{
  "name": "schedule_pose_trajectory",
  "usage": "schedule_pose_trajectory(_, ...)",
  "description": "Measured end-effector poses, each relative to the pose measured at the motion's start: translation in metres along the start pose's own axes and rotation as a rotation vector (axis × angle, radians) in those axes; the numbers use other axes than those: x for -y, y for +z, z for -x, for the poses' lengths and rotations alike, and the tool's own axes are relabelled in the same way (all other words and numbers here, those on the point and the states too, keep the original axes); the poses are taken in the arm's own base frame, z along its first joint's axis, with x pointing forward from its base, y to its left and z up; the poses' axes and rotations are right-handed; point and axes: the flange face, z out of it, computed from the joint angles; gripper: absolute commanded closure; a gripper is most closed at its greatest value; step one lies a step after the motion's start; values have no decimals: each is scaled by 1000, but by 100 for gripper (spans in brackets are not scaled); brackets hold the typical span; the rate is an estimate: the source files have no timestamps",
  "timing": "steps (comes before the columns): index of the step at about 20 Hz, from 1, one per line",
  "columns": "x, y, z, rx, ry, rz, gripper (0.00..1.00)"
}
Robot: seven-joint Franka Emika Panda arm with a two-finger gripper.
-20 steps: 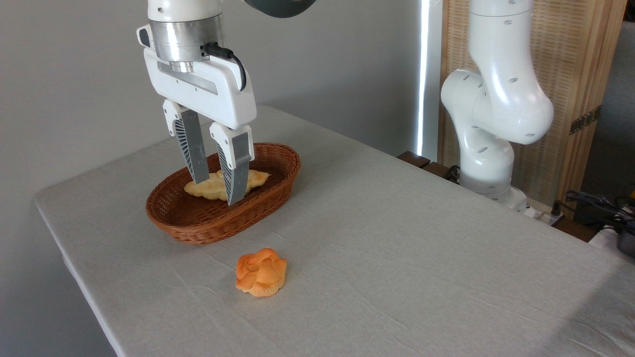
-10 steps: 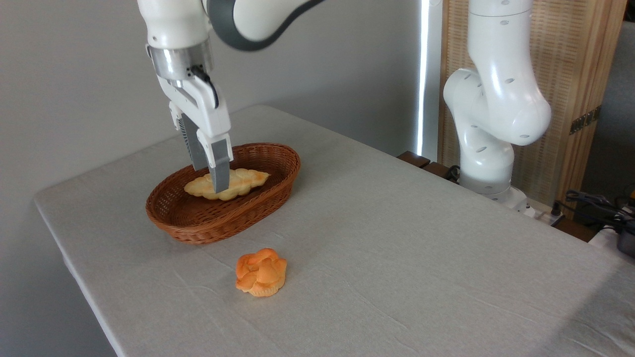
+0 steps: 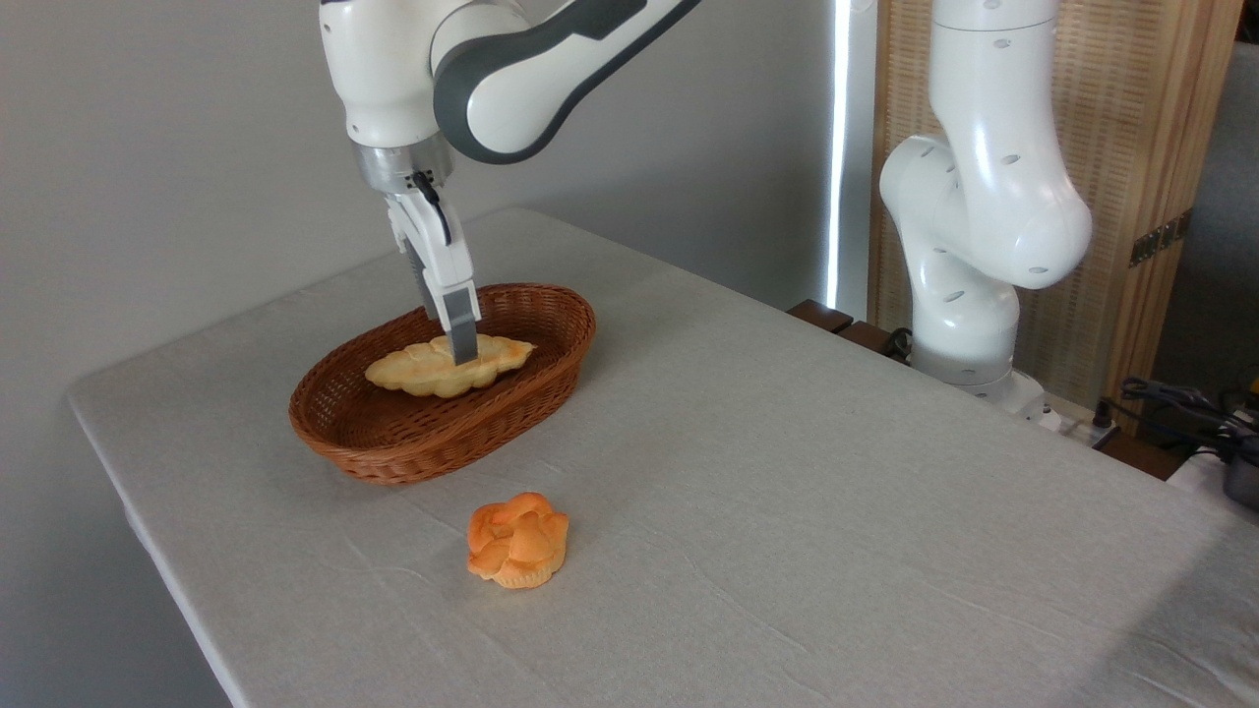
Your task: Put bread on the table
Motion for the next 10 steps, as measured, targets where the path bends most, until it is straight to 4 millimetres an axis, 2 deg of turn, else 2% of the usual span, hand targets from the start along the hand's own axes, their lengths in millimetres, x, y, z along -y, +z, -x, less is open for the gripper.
schedule_pose_trajectory(6,5,38,-3,22,-3,21,0)
schedule_pose_trajectory(8,7,44,-5,22,-4,23,1)
schedule_pose_trajectory(9,6,44,-5,22,-3,23,18)
schedule_pose_trajectory(10,6,45,-6,22,-2,23,41)
